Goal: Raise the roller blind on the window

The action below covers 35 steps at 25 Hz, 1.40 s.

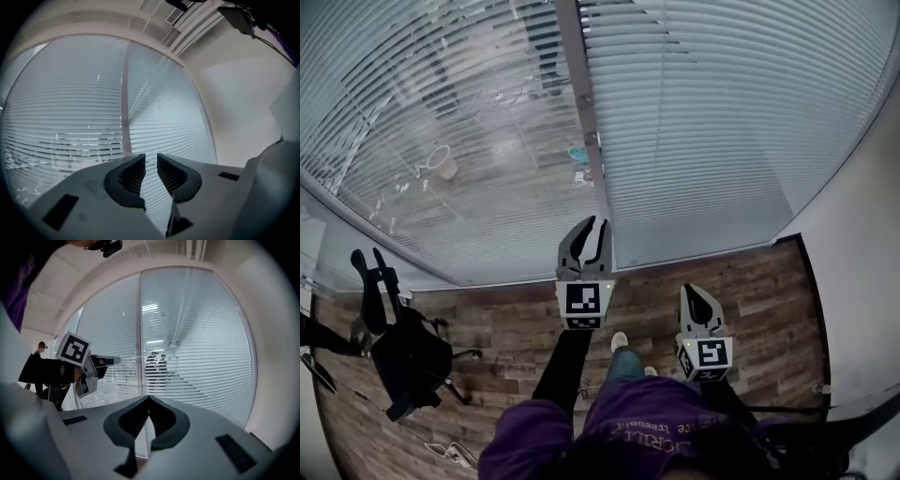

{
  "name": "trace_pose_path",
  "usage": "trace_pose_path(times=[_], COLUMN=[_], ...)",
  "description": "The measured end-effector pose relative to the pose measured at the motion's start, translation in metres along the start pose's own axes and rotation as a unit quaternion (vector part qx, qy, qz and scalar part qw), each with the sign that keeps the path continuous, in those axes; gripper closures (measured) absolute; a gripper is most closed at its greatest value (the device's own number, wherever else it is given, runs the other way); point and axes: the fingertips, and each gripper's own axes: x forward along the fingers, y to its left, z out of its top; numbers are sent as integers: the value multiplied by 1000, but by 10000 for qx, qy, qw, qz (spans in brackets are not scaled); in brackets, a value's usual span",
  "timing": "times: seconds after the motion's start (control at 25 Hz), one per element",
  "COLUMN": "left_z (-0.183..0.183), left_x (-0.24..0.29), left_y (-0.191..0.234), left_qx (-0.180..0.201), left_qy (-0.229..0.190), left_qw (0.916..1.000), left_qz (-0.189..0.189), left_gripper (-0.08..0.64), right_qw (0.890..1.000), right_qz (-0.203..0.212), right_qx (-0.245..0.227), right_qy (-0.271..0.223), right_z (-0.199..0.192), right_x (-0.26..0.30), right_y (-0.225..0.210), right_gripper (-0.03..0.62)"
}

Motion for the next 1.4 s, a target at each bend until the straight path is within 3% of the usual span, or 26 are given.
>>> trace_pose_path(times=[0.16,0.32,0.6,0.84,1.04,1.24,1.4], left_z=[-5,-26,-30,-22,-20,-11,-13], left_x=[51,100,155,174,180,188,190], left_y=[35,61,86,92,97,96,102], left_qx=[291,939,2303,3118,3254,3699,3706], left_qy=[251,752,1149,1314,1498,1529,1560], left_qw=[9993,9927,9661,9397,9313,9131,9119], left_qz=[-32,-59,219,489,663,780,823], left_gripper=[485,454,431,431,430,430,431], right_qw=[9997,9996,9994,9989,9991,9989,9989], right_qz=[-61,-165,-310,-445,-350,-355,-374], right_qx=[-82,-63,-16,-3,-76,-91,-81], right_qy=[-211,-232,-121,-171,-240,-289,-280], right_z=[26,38,39,46,54,59,56], right_x=[50,86,108,110,112,112,115], right_y=[3,8,-3,-26,-30,-39,-45], right_gripper=[594,594,594,594,594,594,594])
